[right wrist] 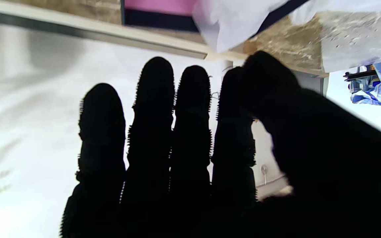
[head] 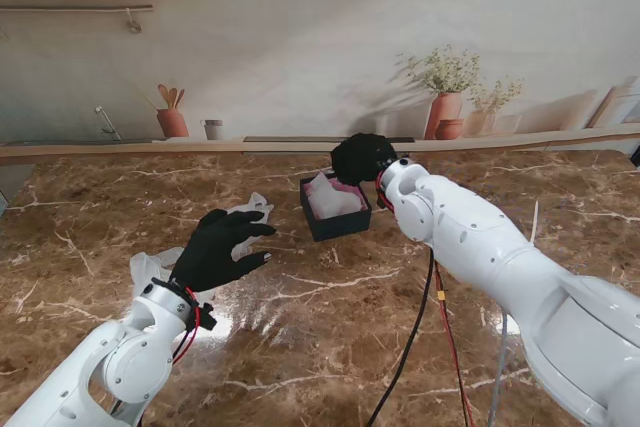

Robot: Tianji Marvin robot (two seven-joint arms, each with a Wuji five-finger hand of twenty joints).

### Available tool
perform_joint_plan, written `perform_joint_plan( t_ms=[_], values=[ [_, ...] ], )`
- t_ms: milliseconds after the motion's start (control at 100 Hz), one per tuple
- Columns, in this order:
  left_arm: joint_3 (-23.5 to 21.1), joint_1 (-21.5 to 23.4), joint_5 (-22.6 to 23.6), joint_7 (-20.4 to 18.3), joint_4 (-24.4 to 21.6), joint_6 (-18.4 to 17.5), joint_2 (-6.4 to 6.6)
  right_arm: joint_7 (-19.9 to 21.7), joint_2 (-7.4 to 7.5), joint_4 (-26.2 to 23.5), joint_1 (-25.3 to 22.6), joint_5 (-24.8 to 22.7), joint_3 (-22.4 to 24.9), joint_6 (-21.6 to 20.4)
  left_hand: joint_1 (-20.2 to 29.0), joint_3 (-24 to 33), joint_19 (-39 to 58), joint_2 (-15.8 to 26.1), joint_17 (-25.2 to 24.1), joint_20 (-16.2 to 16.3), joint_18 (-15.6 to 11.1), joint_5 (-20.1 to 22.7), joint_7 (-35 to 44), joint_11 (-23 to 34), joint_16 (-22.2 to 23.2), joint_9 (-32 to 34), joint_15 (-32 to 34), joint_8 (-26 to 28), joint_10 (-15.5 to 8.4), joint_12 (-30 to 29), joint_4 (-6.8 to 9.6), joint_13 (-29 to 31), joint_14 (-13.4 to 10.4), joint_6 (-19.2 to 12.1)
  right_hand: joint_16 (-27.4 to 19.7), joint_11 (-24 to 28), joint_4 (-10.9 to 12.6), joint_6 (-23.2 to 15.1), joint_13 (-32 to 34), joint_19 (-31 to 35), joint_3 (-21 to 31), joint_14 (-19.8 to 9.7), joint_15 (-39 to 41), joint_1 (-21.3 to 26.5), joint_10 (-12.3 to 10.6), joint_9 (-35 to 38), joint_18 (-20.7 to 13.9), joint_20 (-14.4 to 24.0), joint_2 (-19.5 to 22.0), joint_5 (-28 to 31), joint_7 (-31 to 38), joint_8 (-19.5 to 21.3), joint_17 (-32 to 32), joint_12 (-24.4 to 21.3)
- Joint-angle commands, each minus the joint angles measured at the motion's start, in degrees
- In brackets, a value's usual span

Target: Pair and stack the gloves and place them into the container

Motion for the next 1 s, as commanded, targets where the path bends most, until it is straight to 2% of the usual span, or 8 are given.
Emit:
perform_joint_plan(
  t_ms=[0,270,490,560,660,780,810,990],
  values=[
    [0.2,0.0,-0.1,0.0,0.3,-0.1,-0.06,3.5,-1.01,-0.3,0.3,0.9,-1.4,0.5,0.5,-2.2,-2.4,1.8,-0.8,0.6,-2.1,0.5,0.6,-1.3,-0.3,-2.1,-1.4,0.7,-1.0,-0.5,1.54,-2.1,-2.6,-1.2,1.1,-0.5,-2.8,-1.7,3.3,2.8,4.6,-0.8,0.1,2.9,-1.0,3.1,-0.8,-1.0,-1.3,1.8,2.8,-1.4,2.3,0.9],
    [0.3,-0.8,-0.2,-0.4,0.5,0.0,-0.04,1.8,-7.93,13.0,3.8,4.5,-10.6,-3.5,0.6,-2.2,-2.6,1.8,-0.8,0.6,-2.1,0.3,0.4,-1.3,-0.4,-2.1,-1.5,0.6,-1.0,-0.5,1.53,-2.1,-2.6,-1.2,-0.7,-3.1,-2.3,-2.1,4.2,4.9,4.8,-1.0,-1.8,4.2,-1.2,4.4,-0.5,-1.1,-0.9,1.7,2.2,-4.0,3.8,-0.9],
    [0.2,-1.1,-0.3,-0.7,0.6,0.3,-0.02,5.2,-8.61,15.0,4.6,4.9,-13.6,-3.7,0.7,-2.3,-2.7,1.8,-0.7,0.7,-2.1,0.3,0.4,-1.3,-0.4,-2.0,-1.5,0.6,-0.8,-0.5,1.55,-2.2,-2.6,-1.0,-1.3,-5.9,-2.5,-3.2,-0.1,6.0,5.2,-2.5,-5.7,1.3,-2.8,1.2,-1.4,-0.4,1.5,-2.2,-0.4,-6.8,-0.8,-1.7],
    [0.2,-1.2,-0.4,-0.9,0.7,0.3,0.02,4.9,-6.85,11.6,3.7,4.2,-11.8,-2.5,0.8,-2.3,-2.6,1.8,-0.7,0.8,-2.1,0.3,0.3,-1.3,-0.4,-2.0,-1.5,0.6,-0.8,-0.5,1.54,-2.2,-2.7,-1.0,-2.0,-6.1,-3.1,-3.0,-1.8,5.6,4.9,-2.4,-7.3,0.2,-2.4,-1.4,-1.3,-0.6,0.7,-5.0,-1.7,-6.8,-2.2,-1.8],
    [0.3,-1.7,-0.4,-1.5,0.9,0.3,0.11,6.1,-1.19,-0.4,0.3,1.0,-5.1,1.5,0.7,-2.3,-2.6,1.8,-0.7,0.9,-2.0,0.3,0.3,-1.3,-0.4,-2.0,-1.5,0.6,-0.9,-0.5,1.54,-2.2,-2.7,-1.1,-2.3,-4.7,-2.2,-1.1,-5.2,3.4,4.4,-1.8,-9.3,-4.3,-1.7,-6.9,-1.2,-0.5,-0.4,-7.0,-12.1,-1.0,-5.5,-7.1],
    [0.4,-2.4,-0.7,-2.0,1.2,0.2,0.16,8.4,4.43,-13.8,-6.2,-3.9,5.2,5.5,0.7,-2.3,-2.3,1.7,-0.6,1.0,-1.9,0.2,0.3,-1.3,-0.4,-2.0,-1.5,0.6,-0.8,-0.5,1.56,-2.2,-2.6,-1.0,-2.6,-5.4,6.0,1.3,-8.4,-0.4,2.4,-1.1,-10.6,-11.0,-1.2,-10.5,-0.5,-0.3,2.9,-6.2,-26.1,10.4,-9.4,-7.5],
    [0.4,-2.5,-0.7,-2.2,1.3,0.2,0.18,9.4,5.61,-17.2,-8.2,-5.1,8.0,6.3,0.7,-2.2,-2.1,1.7,-0.4,1.2,-1.9,0.1,0.3,-1.3,-0.4,-2.0,-1.5,0.6,-0.7,-0.5,1.56,-2.2,-2.5,-0.9,-2.7,-5.6,6.3,1.6,-9.0,-1.8,1.6,-0.9,-10.9,-12.3,-1.2,-11.1,-0.3,-0.6,3.8,-6.7,-27.3,11.6,-10.4,-7.6],
    [0.7,-3.9,-1.4,-2.9,2.0,0.3,0.19,13.9,9.63,-33.1,-21.6,-10.4,23.0,8.2,0.5,-2.0,-0.6,1.6,0.0,1.5,-2.1,-0.3,0.1,-1.1,-0.2,-2.1,-1.3,0.5,-0.7,-0.3,1.55,-2.1,-2.5,-0.8,-5.1,-8.3,7.1,2.5,-13.7,-11.3,-4.6,-0.3,-15.2,-15.4,-0.7,-15.3,0.0,-3.4,7.6,-10.4,-30.9,12.1,-15.9,-9.1]
  ],
)
